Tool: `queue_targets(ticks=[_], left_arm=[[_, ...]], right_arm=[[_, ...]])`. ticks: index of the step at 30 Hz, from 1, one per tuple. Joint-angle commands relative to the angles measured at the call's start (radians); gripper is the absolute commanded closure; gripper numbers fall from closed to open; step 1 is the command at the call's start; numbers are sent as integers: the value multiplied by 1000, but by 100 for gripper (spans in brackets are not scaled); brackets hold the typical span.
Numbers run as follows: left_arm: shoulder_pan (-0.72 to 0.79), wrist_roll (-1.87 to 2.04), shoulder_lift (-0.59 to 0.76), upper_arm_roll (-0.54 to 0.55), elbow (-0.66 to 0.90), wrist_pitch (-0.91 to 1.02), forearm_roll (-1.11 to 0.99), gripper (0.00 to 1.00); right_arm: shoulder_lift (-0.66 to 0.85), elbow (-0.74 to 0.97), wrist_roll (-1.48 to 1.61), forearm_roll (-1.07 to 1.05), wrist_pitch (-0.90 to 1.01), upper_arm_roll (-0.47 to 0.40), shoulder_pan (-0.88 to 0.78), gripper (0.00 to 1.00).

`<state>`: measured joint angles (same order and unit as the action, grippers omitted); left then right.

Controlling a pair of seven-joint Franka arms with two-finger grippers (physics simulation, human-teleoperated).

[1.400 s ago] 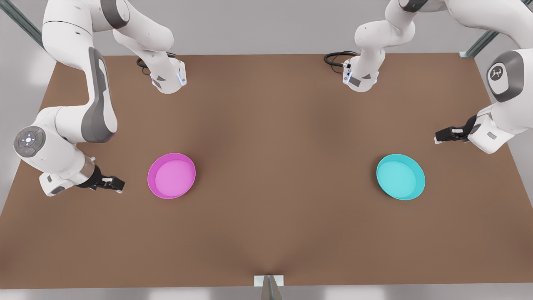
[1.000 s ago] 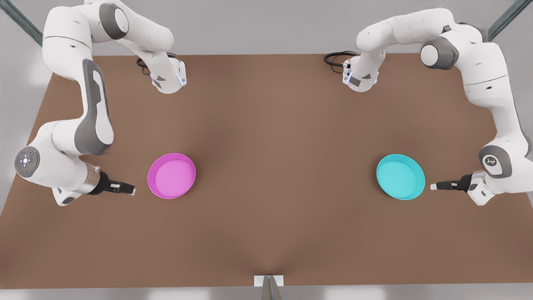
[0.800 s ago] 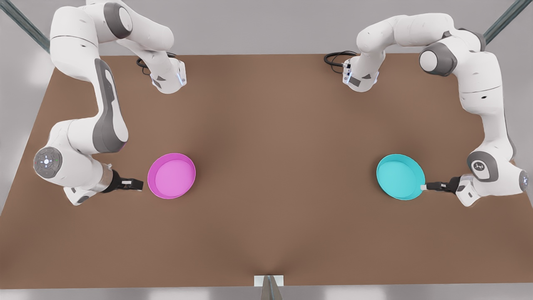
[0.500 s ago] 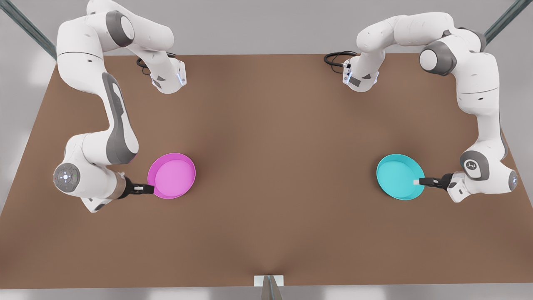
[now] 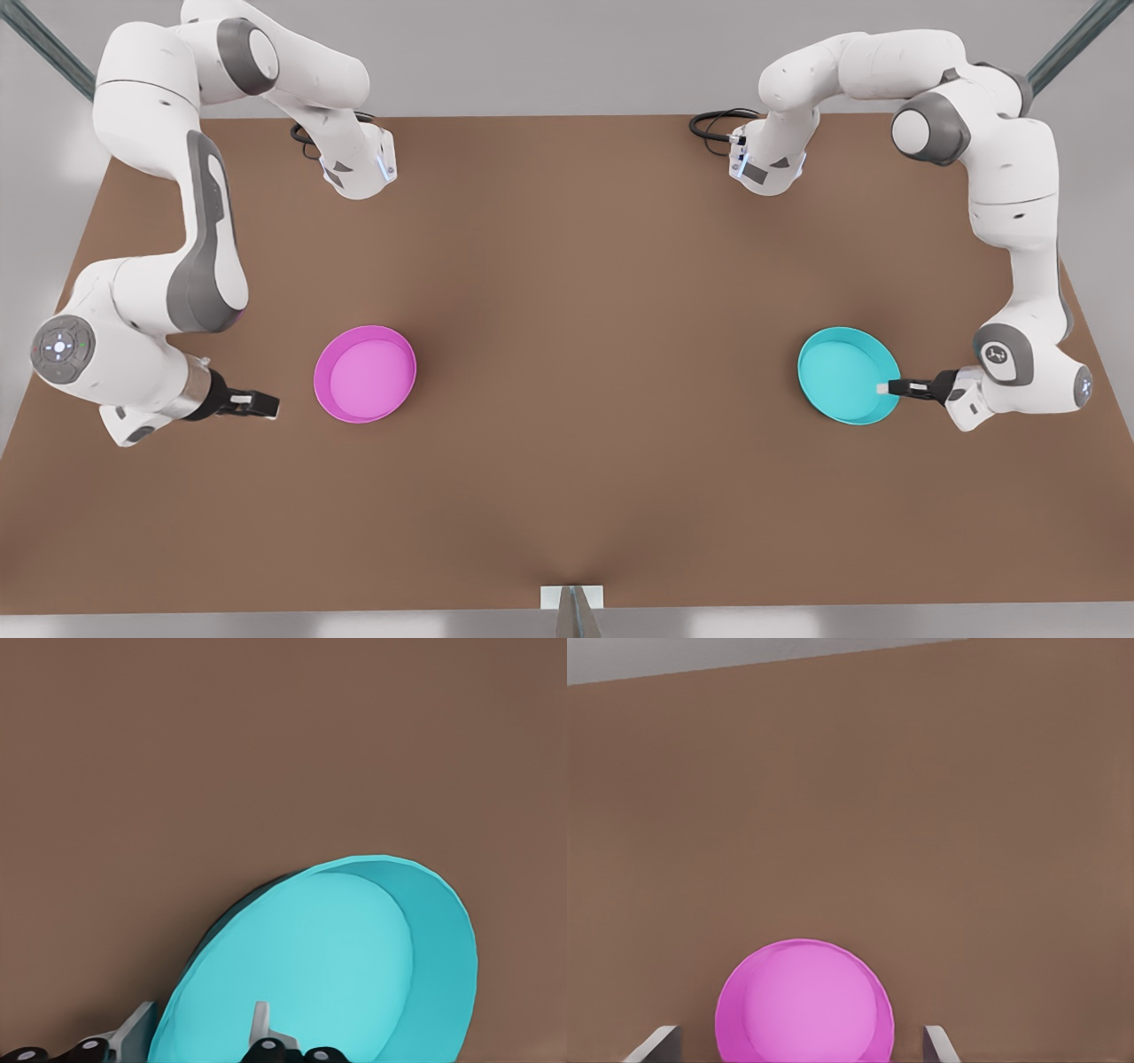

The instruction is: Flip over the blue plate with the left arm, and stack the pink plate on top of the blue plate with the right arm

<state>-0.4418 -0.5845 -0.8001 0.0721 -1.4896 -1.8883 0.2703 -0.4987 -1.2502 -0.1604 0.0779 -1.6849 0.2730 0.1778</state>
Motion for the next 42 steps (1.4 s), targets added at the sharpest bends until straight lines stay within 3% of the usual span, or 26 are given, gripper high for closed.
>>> queue_targets(ticks=[1,5,7,9,18,34,42], left_arm=[[0,0,-1,0,0,0,0,41],[0,0,-13,0,0,-6,-2,42],[0,0,-13,-2,0,-6,-2,49],[0,0,-13,-2,0,-9,-16,55],[0,0,-28,-2,0,-28,-16,58],[0,0,-28,-5,0,-25,-16,75],[0,2,-18,-6,2,-12,-16,76]], right_arm=[[0,0,-1,0,5,0,0,0],[98,0,-10,-3,96,0,5,0],[189,-34,-13,-4,198,-9,9,0],[290,-121,-7,-15,203,-160,-116,0],[209,-80,1,-66,197,-158,-129,0],[200,-80,-4,-64,208,-160,-167,0],[200,-80,-7,-53,208,-160,-170,0]])
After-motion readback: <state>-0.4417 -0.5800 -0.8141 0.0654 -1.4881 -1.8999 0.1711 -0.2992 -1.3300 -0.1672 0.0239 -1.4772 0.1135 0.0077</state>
